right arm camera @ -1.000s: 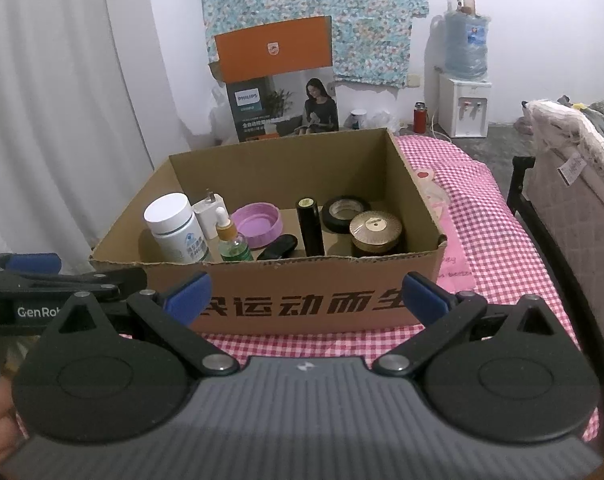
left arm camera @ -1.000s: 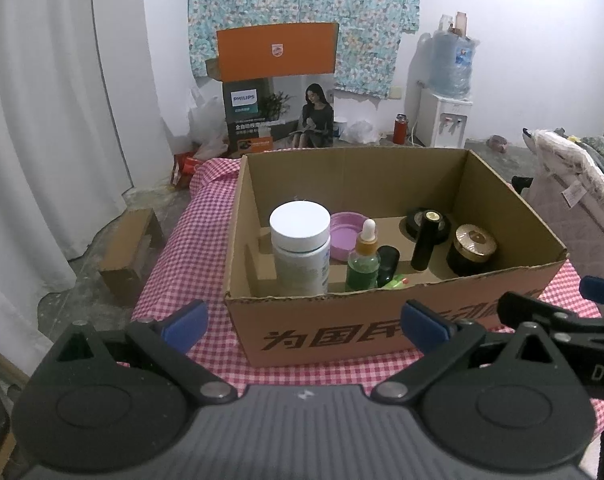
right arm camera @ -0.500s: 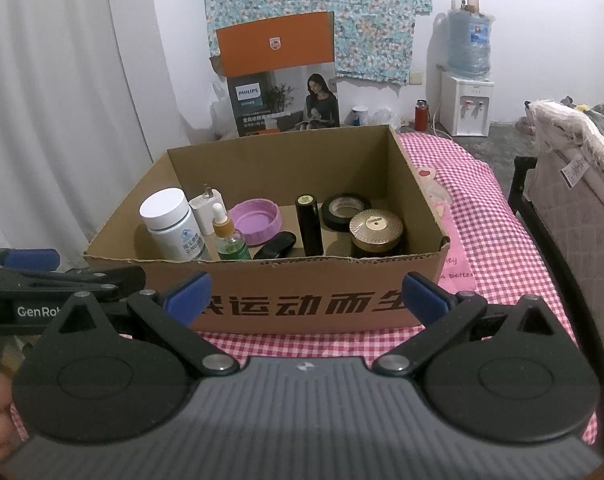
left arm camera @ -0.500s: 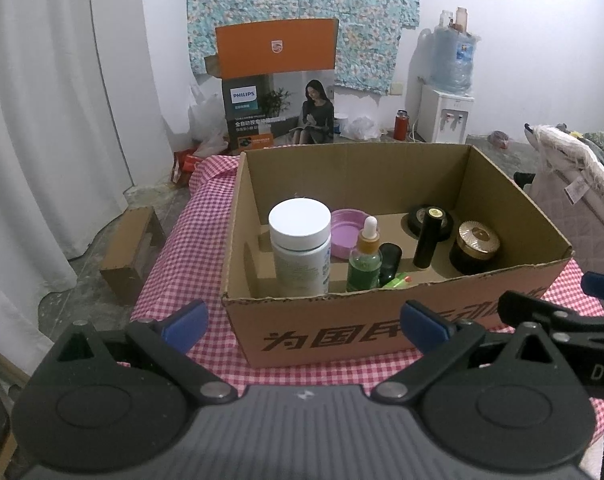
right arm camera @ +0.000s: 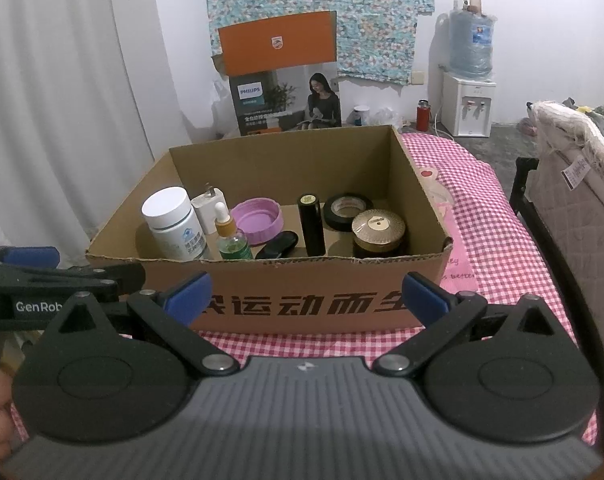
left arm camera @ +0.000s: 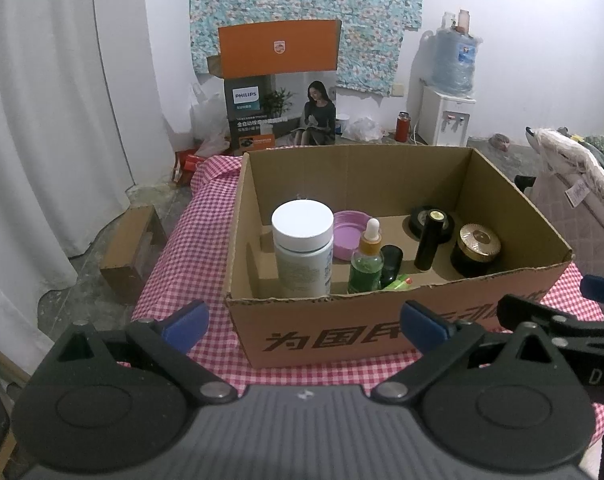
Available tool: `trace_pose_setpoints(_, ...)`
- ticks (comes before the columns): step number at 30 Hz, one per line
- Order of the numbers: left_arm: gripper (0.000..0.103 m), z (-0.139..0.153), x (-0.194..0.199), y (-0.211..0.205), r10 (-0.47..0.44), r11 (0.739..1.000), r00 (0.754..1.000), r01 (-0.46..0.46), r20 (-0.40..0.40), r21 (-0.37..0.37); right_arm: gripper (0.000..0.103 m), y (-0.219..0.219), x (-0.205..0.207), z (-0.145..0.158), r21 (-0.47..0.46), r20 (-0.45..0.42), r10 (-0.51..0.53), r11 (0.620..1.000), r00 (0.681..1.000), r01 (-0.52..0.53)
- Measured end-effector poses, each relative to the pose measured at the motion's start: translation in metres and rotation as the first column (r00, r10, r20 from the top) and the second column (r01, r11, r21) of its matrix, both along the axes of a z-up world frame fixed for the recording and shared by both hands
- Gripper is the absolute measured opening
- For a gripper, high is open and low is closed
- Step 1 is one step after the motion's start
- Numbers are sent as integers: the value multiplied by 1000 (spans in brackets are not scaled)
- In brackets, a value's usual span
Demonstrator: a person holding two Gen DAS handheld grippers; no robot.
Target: Organize rigid objects
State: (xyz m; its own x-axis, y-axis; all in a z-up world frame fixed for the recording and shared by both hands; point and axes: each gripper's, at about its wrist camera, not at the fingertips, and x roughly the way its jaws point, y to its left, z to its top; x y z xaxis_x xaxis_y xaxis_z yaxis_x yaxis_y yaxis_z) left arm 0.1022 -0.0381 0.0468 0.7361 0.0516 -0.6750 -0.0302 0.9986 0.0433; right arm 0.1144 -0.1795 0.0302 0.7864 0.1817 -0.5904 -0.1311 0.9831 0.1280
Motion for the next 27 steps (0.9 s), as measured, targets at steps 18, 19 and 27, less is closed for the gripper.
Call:
trace_pose_setpoints(18,102,0,-3,-1,3,1000,1000,-3,-1,-9,102,0,1,0,-4,2,3,1000,1000,-3)
trace_pose_setpoints(19,102,0,-3,-1,4,1000,1000,-4,-2,-10,102,-1,1,0,-5,2,4,1000,1000,-4)
trace_pose_setpoints(27,102,0,-3,-1,4,1000,1000,-4,-3,-8,102,-1,1,-1,-5,0,4,1000,1000,-4)
